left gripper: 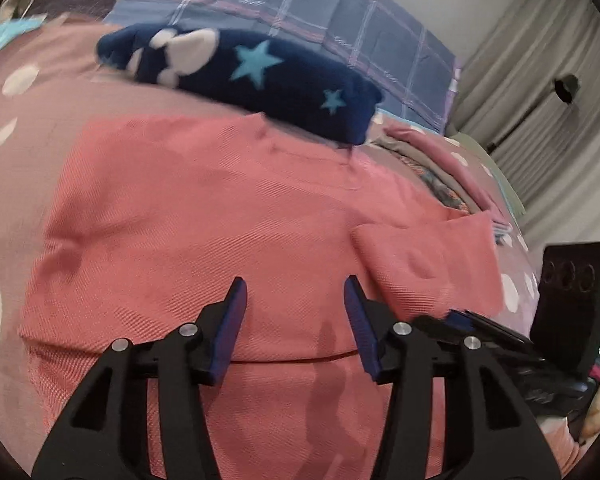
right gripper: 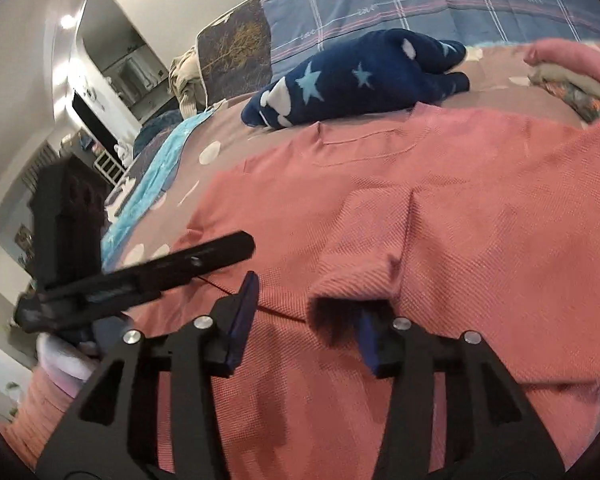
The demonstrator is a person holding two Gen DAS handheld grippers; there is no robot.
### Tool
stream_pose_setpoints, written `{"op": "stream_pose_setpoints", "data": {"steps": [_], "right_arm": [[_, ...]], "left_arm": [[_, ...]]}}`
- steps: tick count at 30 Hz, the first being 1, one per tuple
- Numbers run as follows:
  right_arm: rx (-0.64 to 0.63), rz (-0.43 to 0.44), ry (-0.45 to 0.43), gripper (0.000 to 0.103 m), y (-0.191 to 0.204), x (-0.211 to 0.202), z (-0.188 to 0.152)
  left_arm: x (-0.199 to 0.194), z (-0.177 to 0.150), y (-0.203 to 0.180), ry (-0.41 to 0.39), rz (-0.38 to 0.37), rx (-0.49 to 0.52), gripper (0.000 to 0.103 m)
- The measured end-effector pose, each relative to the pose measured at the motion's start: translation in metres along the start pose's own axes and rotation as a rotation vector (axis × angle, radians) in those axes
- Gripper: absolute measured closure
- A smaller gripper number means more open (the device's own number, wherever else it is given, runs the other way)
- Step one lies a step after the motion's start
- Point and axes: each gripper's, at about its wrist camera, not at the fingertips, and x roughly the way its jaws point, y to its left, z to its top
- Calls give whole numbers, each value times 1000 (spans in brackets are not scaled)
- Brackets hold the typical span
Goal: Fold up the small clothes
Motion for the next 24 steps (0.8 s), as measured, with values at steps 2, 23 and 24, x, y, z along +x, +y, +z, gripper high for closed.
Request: {"op": "stream_pose_setpoints", "data": {"steps": [2, 23, 24], "right_arm": [[64, 30, 3, 52, -10, -5, -1], [-15, 4, -69, 52, -15, -60, -4], [-39, -29, -68, 52, -14, -65, -10]], "left_arm": [[-4, -3, 9, -9, -19, -36, 52], [12, 5, -3, 63, -167, -81, 51], [17, 5, -8, 71, -157, -68, 51]]}}
